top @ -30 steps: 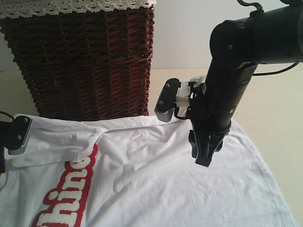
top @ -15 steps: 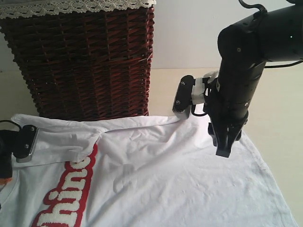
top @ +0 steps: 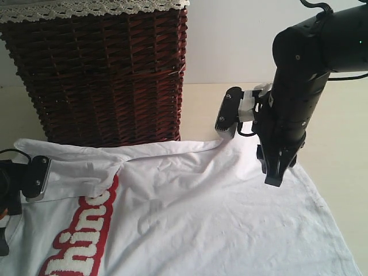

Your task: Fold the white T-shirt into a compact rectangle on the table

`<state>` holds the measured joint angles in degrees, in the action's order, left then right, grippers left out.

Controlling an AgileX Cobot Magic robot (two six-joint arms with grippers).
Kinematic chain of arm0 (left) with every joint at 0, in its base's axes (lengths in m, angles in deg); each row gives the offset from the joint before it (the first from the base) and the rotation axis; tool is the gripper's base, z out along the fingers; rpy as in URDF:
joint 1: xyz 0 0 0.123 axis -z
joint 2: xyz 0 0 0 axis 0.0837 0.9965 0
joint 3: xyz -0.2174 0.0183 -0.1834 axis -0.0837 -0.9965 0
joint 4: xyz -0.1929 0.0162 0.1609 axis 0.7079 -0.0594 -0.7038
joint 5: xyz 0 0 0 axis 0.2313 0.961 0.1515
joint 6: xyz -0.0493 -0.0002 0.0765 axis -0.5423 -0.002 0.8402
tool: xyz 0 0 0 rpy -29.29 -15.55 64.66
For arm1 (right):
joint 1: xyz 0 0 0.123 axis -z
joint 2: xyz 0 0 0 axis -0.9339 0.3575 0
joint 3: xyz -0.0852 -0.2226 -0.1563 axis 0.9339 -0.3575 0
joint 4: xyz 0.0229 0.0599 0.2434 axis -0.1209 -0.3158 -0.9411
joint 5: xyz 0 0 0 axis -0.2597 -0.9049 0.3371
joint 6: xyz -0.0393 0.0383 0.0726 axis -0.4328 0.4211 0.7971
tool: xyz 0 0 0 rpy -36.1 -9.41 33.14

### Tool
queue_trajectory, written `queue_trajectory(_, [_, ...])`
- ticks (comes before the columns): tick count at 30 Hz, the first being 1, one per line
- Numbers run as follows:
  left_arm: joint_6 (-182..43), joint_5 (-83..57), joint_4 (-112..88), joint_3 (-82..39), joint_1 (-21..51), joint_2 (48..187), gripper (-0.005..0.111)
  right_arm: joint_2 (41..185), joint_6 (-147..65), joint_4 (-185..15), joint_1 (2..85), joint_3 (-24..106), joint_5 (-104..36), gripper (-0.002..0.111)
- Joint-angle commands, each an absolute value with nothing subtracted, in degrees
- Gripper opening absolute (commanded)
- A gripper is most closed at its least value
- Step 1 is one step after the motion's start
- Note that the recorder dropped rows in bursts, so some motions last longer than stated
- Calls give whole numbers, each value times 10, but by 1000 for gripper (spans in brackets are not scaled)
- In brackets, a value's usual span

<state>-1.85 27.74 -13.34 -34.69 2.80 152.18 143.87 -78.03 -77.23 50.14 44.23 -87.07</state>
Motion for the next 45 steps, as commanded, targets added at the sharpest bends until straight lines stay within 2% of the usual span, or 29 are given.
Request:
queue_trajectory(1, [-18,253,-134,-357,26,1550,65,1439,-778,-776,505,441,-860,41])
queue_trajectory(2, [-18,253,-134,-357,26,1551,59,1440,-778,-776,505,441,-860,41])
queue_trajectory(4, [-18,256,-134,-357,26,1554,38,1447,-784,-776,505,441,-861,41])
queue_trajectory(6, [-18,256,-134,-357,26,1554,11,1458,-788,-776,505,441,-865,41])
queue_trajectory(7, [-18,256,-137,-357,26,1554,1,1463,-790,-776,505,441,-868,41])
queue_trajectory(13, [-16,254,-141,-357,26,1554,1,1489,-840,-782,519,399,-857,40])
queue_trajectory(19, [-16,240,-143,-357,26,1554,1,1498,-893,-782,549,316,-779,41])
queue_trajectory(25, [-16,240,-143,-357,26,1554,1,1498,-900,-783,550,297,-743,66])
queue_trajectory(27, [-16,240,-143,-357,26,1554,1,1498,-902,-783,550,297,-746,71])
queue_trajectory(35, [-16,240,-143,-357,26,1554,1,1504,-951,-782,550,285,-745,72])
queue_trajectory(45, [-16,239,-146,-357,26,1554,1,1400,-924,-806,550,289,-747,72])
